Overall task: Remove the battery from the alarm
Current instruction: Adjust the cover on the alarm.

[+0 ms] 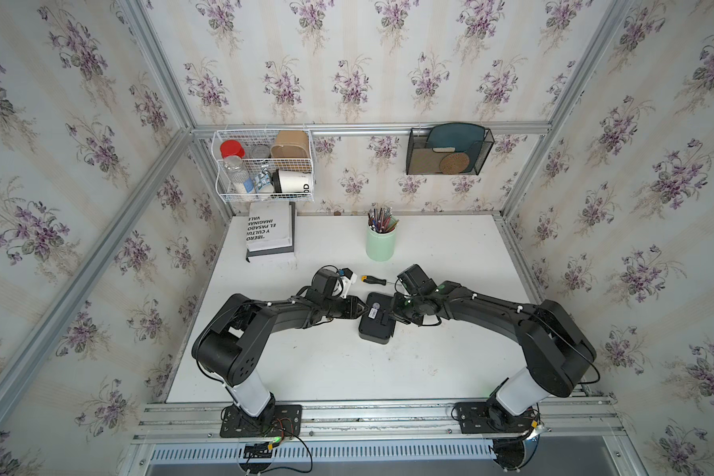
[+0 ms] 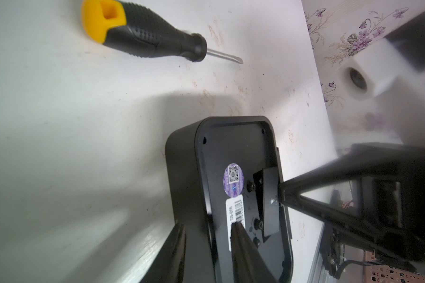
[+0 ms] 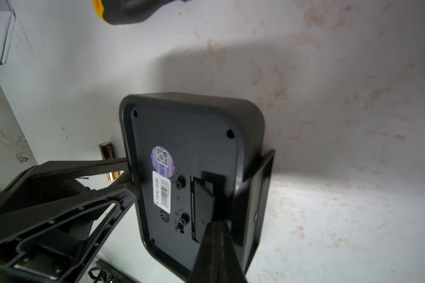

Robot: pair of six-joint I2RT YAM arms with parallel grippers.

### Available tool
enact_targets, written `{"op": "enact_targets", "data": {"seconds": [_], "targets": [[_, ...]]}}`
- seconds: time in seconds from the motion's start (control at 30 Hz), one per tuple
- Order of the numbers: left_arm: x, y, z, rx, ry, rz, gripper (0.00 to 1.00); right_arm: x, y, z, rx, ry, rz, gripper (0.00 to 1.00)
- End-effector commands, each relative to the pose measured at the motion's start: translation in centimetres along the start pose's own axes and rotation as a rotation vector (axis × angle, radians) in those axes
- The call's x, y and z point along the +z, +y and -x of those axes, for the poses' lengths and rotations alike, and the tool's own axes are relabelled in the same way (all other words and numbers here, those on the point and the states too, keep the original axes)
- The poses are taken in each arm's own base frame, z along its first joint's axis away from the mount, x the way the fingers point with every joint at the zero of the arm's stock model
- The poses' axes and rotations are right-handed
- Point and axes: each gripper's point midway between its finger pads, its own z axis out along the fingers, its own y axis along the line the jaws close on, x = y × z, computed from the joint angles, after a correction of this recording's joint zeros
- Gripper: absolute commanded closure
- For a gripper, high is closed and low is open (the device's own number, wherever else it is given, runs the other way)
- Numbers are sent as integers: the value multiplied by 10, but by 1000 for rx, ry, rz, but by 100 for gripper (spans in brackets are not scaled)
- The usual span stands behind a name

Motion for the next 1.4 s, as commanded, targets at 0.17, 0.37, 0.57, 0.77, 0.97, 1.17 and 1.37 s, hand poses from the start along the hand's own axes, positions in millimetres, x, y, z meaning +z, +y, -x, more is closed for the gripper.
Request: {"op": "enact_targets", "data": {"seconds": [0.17, 0.37, 0.57, 0.77, 0.97, 1.17, 1.37], "targets": [[1, -4, 4, 30, -6, -17, 65, -1, 5, -1, -11, 35, 59, 100], [0, -4, 3, 30, -6, -18, 65, 6, 3, -3, -13, 66, 71, 100], [0, -5, 3, 31, -6, -20, 65, 5, 2, 2, -20, 59, 68, 100], [0, -6, 3, 34, -2, -26, 65, 5, 6, 5, -35, 49, 85, 100], [2, -9, 2, 40, 9, -45, 65, 5, 10, 8, -49, 54, 113, 100], [4, -11, 1, 45, 21, -58, 66, 7, 15, 10, -64, 59, 133, 100], [6, -12, 1, 49, 26, -62, 66, 11, 16, 10, -75, 72, 130, 99]]}}
